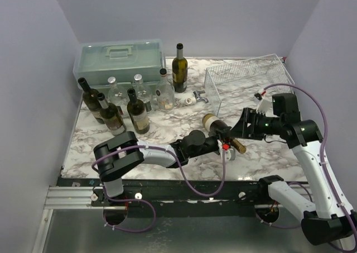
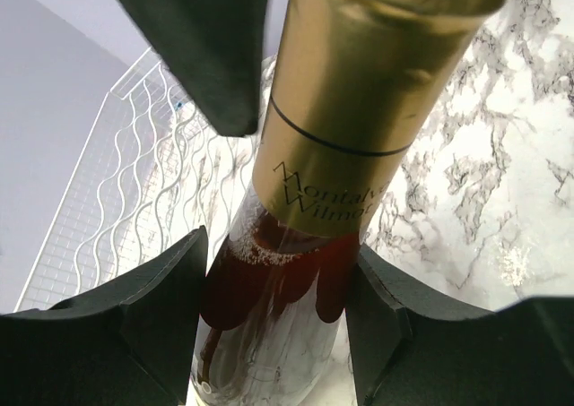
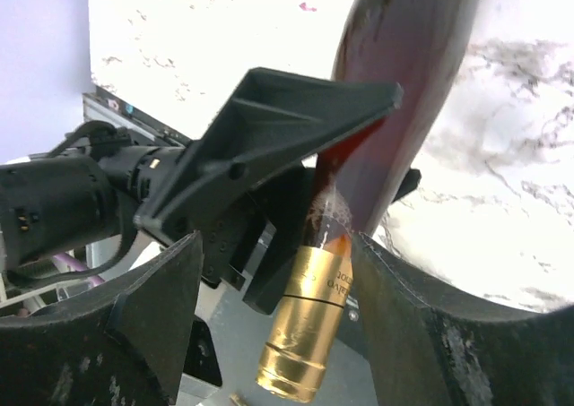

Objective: Take the wine bottle off the wine rack
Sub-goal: Place the wine bottle at the center of the board.

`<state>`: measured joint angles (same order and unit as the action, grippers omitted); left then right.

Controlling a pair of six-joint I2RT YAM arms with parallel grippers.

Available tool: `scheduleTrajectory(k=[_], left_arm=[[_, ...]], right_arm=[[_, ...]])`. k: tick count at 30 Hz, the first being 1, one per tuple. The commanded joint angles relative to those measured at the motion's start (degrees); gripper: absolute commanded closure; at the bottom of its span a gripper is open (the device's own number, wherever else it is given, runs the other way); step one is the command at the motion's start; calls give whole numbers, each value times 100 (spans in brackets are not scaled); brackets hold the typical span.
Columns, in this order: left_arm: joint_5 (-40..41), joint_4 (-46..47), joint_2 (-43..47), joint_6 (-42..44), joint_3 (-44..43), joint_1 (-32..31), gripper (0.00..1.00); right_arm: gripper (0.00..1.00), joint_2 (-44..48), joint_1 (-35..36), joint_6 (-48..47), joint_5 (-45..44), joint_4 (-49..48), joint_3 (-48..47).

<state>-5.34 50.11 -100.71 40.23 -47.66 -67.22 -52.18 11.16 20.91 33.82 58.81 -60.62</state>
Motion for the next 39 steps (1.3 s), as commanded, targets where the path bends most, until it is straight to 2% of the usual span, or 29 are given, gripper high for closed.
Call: scheduleTrajectory(k=[1, 5, 12, 22, 31, 39], left_arm=[[-134, 294, 269, -381, 198, 42, 100], [-151, 440, 392, -556, 365, 120, 100], [-178, 679, 707, -805, 655, 249, 100], [-59, 850, 1276, -1184, 861, 441, 100], [-19, 1105, 1736, -1881, 994, 822, 100], [-141, 1190, 1991, -2351, 1052, 1270, 100]], right_arm=[[29, 69, -9, -103, 265, -363, -283], [25, 94, -13, -282, 159, -307, -395], [25, 143, -17, -324, -165, -501, -694], [25, -296, -33, -380, -899, -784, -1187], [26, -886, -39, -590, -944, -1140, -1305], [27, -1144, -41, -715, -837, -1583, -1039]])
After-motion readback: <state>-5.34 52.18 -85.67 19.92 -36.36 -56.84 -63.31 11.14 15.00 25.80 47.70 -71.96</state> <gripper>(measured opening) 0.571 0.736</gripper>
